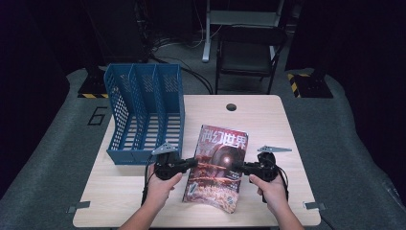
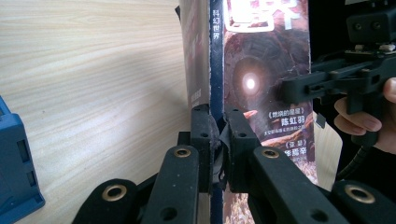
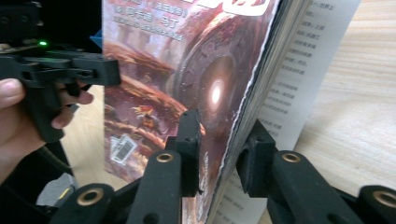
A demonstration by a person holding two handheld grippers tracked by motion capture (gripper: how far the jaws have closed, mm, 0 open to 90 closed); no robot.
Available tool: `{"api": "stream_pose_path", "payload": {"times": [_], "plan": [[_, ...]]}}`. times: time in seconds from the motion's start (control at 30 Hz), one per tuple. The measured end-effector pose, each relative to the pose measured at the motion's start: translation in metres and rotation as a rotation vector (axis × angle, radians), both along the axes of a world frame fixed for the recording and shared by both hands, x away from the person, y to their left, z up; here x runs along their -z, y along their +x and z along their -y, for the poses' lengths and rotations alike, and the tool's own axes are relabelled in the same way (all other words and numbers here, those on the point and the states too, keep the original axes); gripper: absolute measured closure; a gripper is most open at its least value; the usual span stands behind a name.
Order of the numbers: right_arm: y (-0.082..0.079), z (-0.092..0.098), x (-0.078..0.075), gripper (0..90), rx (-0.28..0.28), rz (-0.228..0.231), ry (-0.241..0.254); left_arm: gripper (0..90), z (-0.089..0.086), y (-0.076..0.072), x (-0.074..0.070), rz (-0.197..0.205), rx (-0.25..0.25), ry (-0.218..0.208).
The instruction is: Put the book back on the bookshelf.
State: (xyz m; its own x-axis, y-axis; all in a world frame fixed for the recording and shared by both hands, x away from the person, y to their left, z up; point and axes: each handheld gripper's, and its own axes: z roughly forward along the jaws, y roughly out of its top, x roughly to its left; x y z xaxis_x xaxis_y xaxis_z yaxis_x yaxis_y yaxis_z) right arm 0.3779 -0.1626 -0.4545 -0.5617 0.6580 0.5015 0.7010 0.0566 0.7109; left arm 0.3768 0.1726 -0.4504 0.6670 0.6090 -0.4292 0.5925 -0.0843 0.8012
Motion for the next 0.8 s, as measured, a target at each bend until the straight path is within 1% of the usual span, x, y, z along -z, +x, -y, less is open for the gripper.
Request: {"api": "stream_pose_path", "payload": {"times": [0.03,0.07,0.1,0.13,0.17,0.27,0.3,0.33,0.37,0.4,0.43,0.47,0.5,0.57,0.6,0.67,0.7,0.73,0.77,0.8], "plan": [[-0.001,0.000,0.000,81.6,0.013,0.023,-0.016,84.2,-0.001,0.000,0.000,-0.004,0.001,-0.004],[-0.002,0.000,-0.001,84.2,0.020,0.046,-0.019,84.2,-0.001,0.000,0.000,-0.005,0.002,-0.007],[-0.004,-0.001,-0.002,86.2,0.014,0.087,-0.029,83.9,-0.002,0.001,0.000,-0.011,0.002,-0.016],[-0.004,-0.001,-0.002,86.2,0.014,0.087,-0.029,83.9,-0.004,0.002,0.001,-0.014,0.010,-0.025],[-0.005,-0.002,-0.003,86.6,0.014,0.103,-0.034,83.9,-0.006,0.003,0.002,-0.033,0.011,-0.046],[-0.010,-0.004,-0.008,87.0,0.001,0.167,-0.058,83.7,-0.008,0.004,0.002,-0.040,0.005,-0.050],[-0.013,-0.007,-0.012,87.0,-0.002,0.206,-0.080,83.5,-0.009,0.004,0.002,-0.039,0.006,-0.049],[-0.013,-0.007,-0.012,87.0,-0.002,0.206,-0.080,83.5,-0.009,0.004,0.001,-0.034,0.001,-0.049],[-0.014,-0.007,-0.013,87.0,-0.003,0.222,-0.095,83.5,-0.009,0.004,0.001,-0.028,0.005,-0.046],[-0.016,-0.009,-0.015,86.9,0.001,0.253,-0.103,83.4,-0.009,0.003,-0.001,-0.029,0.004,-0.051],[-0.016,-0.009,-0.015,86.9,0.001,0.253,-0.103,83.4,-0.009,0.003,-0.002,-0.021,0.002,-0.046],[-0.017,-0.009,-0.016,86.9,0.003,0.267,-0.104,83.4,-0.010,0.003,-0.003,-0.007,0.001,-0.037],[-0.018,-0.009,-0.018,86.9,0.004,0.265,-0.098,83.4,-0.009,0.002,-0.004,-0.004,-0.003,-0.036],[-0.017,-0.009,-0.019,86.6,0.013,0.266,-0.089,83.2,-0.008,0.002,-0.005,0.011,-0.006,-0.020],[-0.017,-0.009,-0.020,86.1,0.019,0.250,-0.073,82.9,-0.007,0.001,-0.006,0.025,-0.008,-0.006],[-0.017,-0.009,-0.020,85.9,0.021,0.243,-0.068,82.9,-0.006,0.000,-0.005,0.027,-0.010,0.002],[-0.016,-0.010,-0.020,85.5,0.019,0.249,-0.065,82.9,-0.005,0.001,-0.005,0.028,-0.009,0.007],[-0.015,-0.010,-0.020,84.6,0.019,0.241,-0.062,82.9,-0.005,0.000,-0.004,0.024,-0.009,0.008],[-0.014,-0.010,-0.020,83.1,0.020,0.227,-0.052,83.0,-0.005,0.001,-0.003,0.024,-0.012,0.007],[-0.011,-0.010,-0.019,81.2,0.011,0.201,-0.033,83.3,-0.005,0.001,-0.003,0.024,-0.012,0.010]]}}
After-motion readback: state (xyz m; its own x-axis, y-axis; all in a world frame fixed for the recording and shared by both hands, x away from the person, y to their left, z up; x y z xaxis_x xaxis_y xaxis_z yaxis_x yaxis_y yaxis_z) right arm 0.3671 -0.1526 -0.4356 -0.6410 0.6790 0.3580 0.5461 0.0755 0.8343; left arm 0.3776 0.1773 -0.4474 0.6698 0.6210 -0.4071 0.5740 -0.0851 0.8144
